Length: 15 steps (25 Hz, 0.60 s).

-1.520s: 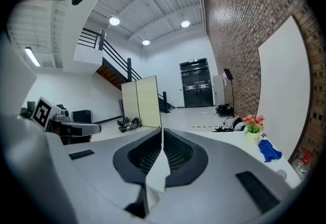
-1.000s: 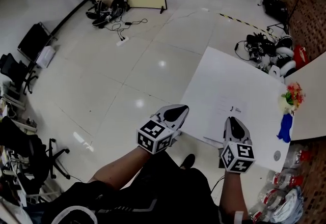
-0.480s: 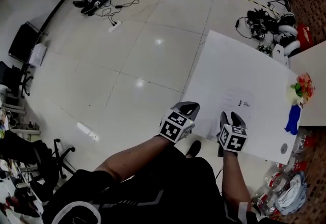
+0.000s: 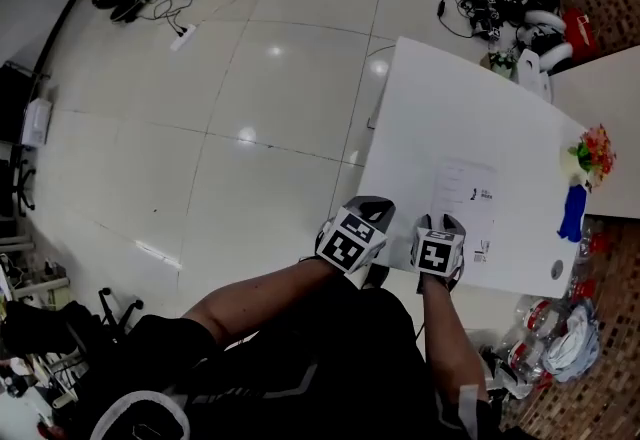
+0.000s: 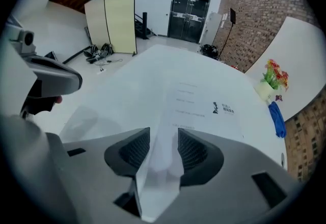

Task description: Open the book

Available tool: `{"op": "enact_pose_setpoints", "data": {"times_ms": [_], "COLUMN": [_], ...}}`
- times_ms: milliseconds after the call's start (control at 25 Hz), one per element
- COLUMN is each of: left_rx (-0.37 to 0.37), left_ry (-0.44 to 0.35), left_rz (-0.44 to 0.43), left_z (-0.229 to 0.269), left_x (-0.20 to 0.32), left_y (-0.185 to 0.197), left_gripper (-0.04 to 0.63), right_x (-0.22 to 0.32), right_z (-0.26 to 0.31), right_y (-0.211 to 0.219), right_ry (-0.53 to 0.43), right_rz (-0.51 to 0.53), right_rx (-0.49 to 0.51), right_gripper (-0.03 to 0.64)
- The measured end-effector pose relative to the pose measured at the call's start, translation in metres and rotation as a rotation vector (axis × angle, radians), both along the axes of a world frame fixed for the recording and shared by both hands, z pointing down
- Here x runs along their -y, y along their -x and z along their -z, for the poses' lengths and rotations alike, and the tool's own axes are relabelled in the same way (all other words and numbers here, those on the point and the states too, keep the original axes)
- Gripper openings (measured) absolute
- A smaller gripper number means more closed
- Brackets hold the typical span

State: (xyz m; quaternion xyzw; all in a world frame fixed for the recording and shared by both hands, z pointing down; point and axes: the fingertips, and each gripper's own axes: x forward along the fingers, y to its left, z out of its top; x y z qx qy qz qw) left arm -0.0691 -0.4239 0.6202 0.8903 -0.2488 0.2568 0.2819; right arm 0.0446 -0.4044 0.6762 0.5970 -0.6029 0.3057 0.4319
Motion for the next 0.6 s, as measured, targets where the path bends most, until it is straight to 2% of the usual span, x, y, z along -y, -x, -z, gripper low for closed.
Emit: {"op": "enact_pose_setpoints", "data": {"times_ms": [120,280,600], "left_rx": [-0.011,-0.047,-0.098], "left_ry": [-0.009,0.003,0.023], "left_rz": [-0.032,-0.053,-0.096], "left_z": [-0.001,0.001,0.004], "left_x": [0.006,0.012,0.012], "left_y": [0.002,-0.001,-0.007], "left_gripper": [-0.005,-0.005,-0.005], "right_x": [0.001,0.001,0.002], "right_z": [-0.009,-0.009,-0.01], "right_y": [-0.005,-0.007,-0.012], "right_ry": [0.04,0.056,0.109], "right_rz": [-0.021,-0.052,-0.108], "right_rx": [-0.069,-0.095,-0.01], "right_gripper": [0.135,0.135,0.12]}}
